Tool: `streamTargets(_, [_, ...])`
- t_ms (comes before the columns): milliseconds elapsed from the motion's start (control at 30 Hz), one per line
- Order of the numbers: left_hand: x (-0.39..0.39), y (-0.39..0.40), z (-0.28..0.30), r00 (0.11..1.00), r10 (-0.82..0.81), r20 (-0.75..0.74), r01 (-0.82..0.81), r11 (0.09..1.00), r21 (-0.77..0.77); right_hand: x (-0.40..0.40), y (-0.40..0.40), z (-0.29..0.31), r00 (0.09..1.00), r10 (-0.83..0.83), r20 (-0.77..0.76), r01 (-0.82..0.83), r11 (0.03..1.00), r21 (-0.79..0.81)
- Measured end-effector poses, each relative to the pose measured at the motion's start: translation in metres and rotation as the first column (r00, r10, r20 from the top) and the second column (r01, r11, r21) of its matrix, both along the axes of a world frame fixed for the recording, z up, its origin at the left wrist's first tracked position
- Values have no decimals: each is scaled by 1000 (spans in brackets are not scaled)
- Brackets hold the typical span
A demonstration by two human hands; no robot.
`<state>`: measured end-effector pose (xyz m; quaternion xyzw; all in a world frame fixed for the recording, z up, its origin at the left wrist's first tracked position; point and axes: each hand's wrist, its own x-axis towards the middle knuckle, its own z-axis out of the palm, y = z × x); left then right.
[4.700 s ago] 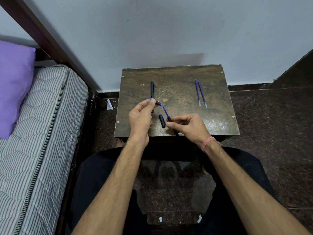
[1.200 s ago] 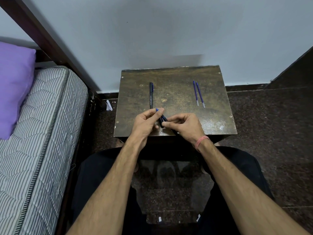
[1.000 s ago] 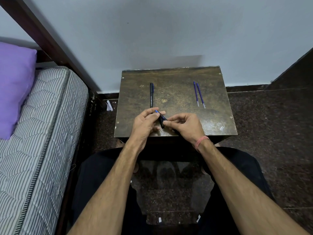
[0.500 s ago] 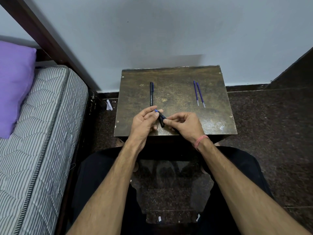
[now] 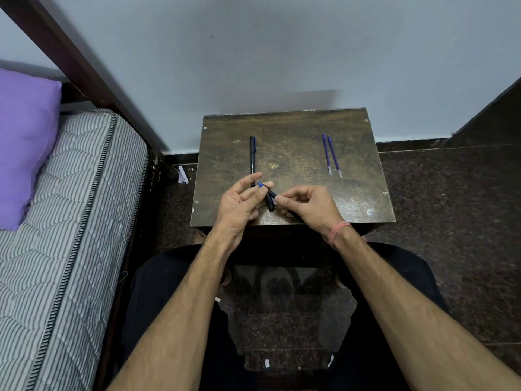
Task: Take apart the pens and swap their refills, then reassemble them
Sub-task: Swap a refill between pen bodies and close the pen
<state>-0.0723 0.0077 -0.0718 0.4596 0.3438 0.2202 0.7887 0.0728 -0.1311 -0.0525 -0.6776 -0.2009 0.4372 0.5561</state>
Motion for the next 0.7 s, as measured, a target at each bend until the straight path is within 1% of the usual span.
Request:
streamTargets(100, [-1,1,-2,999,-39,36,39,999,18,1,0,2,1000,0,-4,0,1000,-8])
streamTargets(167, [0,-2,-1,999,-47,-1,47,998,47,2,0,3,1000,0,10,0,1000,-11])
streamTargets(267, [4,-5,-2,996,17,-83,-11,998,63,1,0,3,1000,-2,15,2,1000,0])
streamTargets(333, [7,-6,-2,993,66,-98,-62,997,49,1,0,3,1000,-10,3,10,1000,8])
streamTargets(400, [7,-6,-1,992,92,-89,-91,996,19,0,0,4,1000,-9,-30,10,1000,10])
streamTargets(500, [4,-7,2,995,53,-89,-51,998,25,2,0,4,998,8,-68,-9,1000,-12])
streamTargets(600, [-1,-5,3,999,-8,-42,9,1000,17,3,2,4,998,15,-61,-17,999,-37])
streamTargets(700, [-1,-3,2,1000,0,-19,0,1000,-7,2,2,4,998,1,-64,-3,1000,-22])
